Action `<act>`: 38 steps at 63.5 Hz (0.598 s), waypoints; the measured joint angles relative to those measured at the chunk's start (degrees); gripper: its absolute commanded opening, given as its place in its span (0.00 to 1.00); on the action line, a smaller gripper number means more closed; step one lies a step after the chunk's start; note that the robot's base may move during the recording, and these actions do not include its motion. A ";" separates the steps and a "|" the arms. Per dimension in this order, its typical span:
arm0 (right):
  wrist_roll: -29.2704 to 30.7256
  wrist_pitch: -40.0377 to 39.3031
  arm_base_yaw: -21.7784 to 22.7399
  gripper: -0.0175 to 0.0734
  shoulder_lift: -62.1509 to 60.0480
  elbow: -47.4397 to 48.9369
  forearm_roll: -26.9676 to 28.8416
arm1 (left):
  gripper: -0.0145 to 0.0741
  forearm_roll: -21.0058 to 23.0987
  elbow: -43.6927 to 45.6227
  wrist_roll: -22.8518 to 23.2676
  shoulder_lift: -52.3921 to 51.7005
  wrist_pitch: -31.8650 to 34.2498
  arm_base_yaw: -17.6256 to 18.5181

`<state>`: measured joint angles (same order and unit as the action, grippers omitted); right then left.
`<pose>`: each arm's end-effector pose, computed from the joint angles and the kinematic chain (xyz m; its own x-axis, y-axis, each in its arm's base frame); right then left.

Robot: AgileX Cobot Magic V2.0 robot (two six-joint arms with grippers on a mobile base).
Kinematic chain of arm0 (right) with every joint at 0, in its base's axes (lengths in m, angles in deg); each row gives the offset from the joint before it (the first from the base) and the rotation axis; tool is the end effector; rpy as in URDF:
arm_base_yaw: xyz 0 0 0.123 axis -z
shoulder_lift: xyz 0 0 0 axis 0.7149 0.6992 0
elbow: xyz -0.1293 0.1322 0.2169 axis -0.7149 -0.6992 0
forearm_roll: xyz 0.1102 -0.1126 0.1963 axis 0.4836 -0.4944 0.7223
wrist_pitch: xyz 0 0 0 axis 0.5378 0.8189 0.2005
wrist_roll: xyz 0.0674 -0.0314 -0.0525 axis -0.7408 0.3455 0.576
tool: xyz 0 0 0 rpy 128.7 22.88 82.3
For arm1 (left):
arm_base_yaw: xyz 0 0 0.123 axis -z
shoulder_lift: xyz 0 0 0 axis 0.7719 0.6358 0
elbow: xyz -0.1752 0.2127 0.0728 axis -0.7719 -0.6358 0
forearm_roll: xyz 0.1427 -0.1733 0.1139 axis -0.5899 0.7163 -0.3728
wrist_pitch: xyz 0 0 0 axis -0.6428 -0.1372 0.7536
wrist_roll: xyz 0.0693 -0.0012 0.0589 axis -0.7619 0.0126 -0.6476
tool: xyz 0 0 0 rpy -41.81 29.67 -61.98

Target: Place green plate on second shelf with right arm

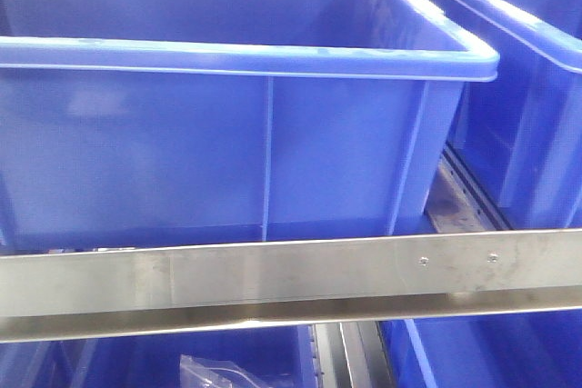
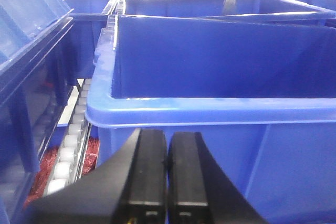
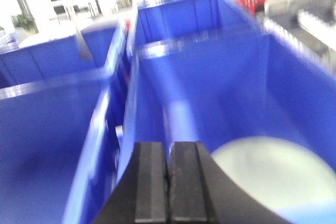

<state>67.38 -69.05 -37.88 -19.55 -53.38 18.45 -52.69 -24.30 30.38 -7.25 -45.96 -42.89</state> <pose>0.0844 0.0019 0.3416 0.0064 0.2484 -0.9686 -0.0114 0.9686 0.2484 0.0557 -0.0075 0.2105 0.0772 -0.0100 -0.9970 0.1330 0.9911 0.0004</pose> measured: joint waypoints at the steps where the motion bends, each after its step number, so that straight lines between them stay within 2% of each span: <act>1: 0.00 0.00 0.00 0.25 -0.53 -0.68 -0.08 | 0.31 0.00 0.00 0.00 0.00 0.00 0.00; 18: 0.00 -0.33 0.00 0.25 -9.78 -7.68 -1.60 | 0.31 0.00 0.00 0.00 0.00 0.00 0.00; 38: 0.00 -0.64 0.00 0.25 -10.62 -11.43 -4.75 | 0.31 0.00 0.00 0.00 0.00 0.00 0.00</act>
<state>67.38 -69.69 -37.88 -30.17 -64.80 13.70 -52.69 -24.30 30.38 -7.25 -45.96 -42.89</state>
